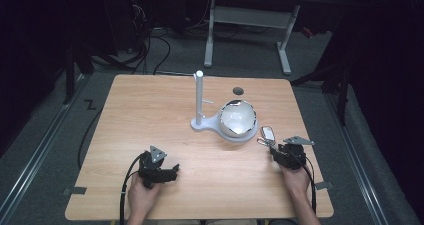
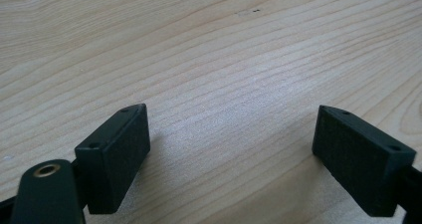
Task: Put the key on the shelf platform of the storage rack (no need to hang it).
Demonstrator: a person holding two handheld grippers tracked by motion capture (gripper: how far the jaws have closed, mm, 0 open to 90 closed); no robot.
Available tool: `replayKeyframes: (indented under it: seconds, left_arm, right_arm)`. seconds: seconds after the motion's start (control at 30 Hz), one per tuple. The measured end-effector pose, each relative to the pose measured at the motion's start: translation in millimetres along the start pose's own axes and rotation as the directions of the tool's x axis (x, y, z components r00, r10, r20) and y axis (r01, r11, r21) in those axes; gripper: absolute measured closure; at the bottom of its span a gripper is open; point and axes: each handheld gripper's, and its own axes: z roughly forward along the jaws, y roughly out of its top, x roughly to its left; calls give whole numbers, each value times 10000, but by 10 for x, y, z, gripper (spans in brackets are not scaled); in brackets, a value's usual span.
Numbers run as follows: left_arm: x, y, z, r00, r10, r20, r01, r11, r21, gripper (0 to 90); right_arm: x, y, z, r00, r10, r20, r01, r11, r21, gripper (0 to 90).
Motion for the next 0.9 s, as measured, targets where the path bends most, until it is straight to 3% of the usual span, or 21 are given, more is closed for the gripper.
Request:
replayKeyframes:
  seconds: [0.1,0.13,0.23,0.37,0.57,0.9]
  left_arm:
    - [0,0,0,10000,1,0,-1,10000,0,153]
    - [0,0,0,10000,-1,-6,1,10000,-3,154]
    - [0,0,0,10000,0,-7,0,10000,-3,153]
    - [0,0,0,10000,0,1,0,10000,0,153]
    - [0,0,0,10000,1,1,-1,10000,-3,153]
    - [0,0,0,10000,-2,-2,2,10000,-2,153]
  right_arm:
    - [-12,-2,4,10000,16,51,-16,10000,-49,634]
    - [-9,0,0,9998,-196,93,196,9998,-7,686]
    - [-4,-1,-5,9995,-306,55,306,9995,3,727]
    - [10,-1,-13,9987,-508,93,508,9987,55,742]
    - [-8,-10,-26,9994,-326,-126,325,9995,-54,746]
    - [-69,16,-186,9980,91,-624,-132,9977,-666,747]
